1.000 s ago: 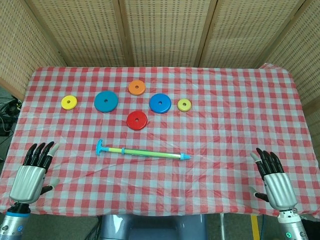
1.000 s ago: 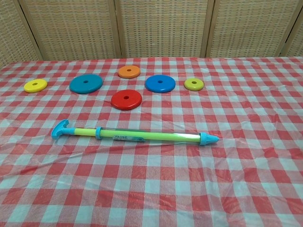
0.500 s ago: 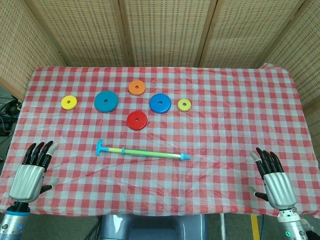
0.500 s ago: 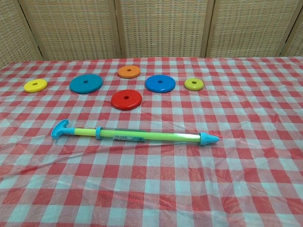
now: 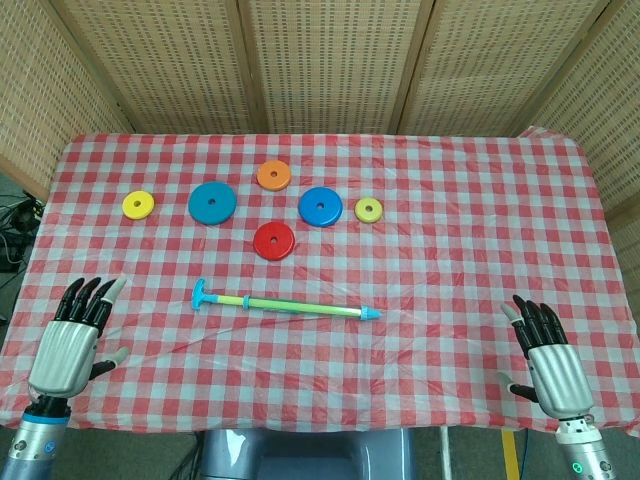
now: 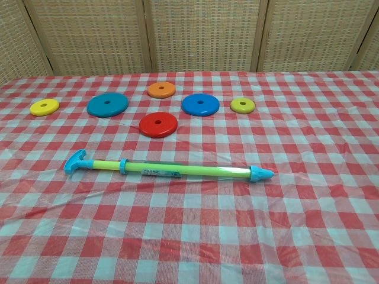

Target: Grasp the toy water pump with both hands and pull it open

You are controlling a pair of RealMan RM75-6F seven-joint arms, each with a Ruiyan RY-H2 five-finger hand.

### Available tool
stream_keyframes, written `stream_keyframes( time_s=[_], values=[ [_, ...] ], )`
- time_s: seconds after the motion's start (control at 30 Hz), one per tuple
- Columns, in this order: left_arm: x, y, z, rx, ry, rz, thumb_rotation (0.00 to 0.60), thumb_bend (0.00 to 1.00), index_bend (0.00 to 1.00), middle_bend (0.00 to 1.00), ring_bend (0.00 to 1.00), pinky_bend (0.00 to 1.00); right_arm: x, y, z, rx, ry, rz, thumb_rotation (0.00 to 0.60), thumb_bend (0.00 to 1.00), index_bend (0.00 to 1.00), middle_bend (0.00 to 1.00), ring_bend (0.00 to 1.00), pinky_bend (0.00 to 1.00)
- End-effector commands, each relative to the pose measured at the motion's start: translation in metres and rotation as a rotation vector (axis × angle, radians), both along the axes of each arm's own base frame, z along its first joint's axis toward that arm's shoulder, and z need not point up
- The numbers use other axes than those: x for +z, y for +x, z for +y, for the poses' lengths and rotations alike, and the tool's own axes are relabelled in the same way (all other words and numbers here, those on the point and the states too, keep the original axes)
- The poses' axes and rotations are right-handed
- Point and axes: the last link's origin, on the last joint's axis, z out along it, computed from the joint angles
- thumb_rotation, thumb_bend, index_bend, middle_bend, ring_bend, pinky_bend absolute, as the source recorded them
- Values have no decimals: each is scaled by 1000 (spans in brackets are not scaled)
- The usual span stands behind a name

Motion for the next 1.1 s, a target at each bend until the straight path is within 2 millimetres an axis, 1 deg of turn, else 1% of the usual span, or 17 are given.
stream_keyframes(
  time_s=[0.03,0.07,0.13,0.23,0.27,0.33,0.4,0.5,0.53,0.63,0.7,0.93,1.1],
  values=[
    [-4,16,21,-18,-8,17,600,67,62,509,399,324,0,0,0,0,2,0,600,146,42,0,0,0],
    [-6,22,27,-27,-11,20,600,67,75,556,439,354,-1,0,0,0,4,0,600,146,42,0,0,0],
    [-12,33,41,-41,-27,16,600,68,128,686,552,458,-2,0,0,-2,8,-1,600,146,42,0,0,0],
    [-18,42,52,-39,-49,18,600,74,215,829,685,591,-2,-1,-1,-7,13,-4,600,146,42,0,0,0],
    [-21,46,57,-38,-57,20,600,78,236,857,713,619,-3,-1,-1,-9,14,-6,600,146,42,0,0,0],
    [-29,58,70,-31,-80,23,600,110,311,928,786,688,-3,-2,-2,-15,20,-11,600,146,42,0,0,0],
    [-35,65,78,-16,-97,29,600,147,374,966,825,723,-3,-2,-3,-16,21,-15,600,146,42,0,0,0],
    [-44,73,87,10,-129,43,600,188,437,985,844,741,-1,-3,-3,-17,21,-22,600,147,43,0,0,0],
    [-51,77,91,22,-147,52,600,210,450,988,846,742,0,-3,-3,-19,19,-29,600,147,44,0,0,0],
    [-61,83,98,52,-171,78,600,259,463,989,847,745,2,-4,-3,-20,18,-38,600,146,49,0,0,0],
    [-68,87,102,69,-182,95,600,275,470,990,847,745,3,-4,-3,-19,18,-43,600,146,50,0,0,0],
    [-96,101,113,128,-218,96,600,277,529,990,847,745,3,-2,-2,-11,24,-48,600,146,52,0,0,0],
    [-109,101,121,164,-224,121,600,277,528,990,847,745,4,-1,-1,-10,22,-54,600,146,54,0,0,0]
  ],
)
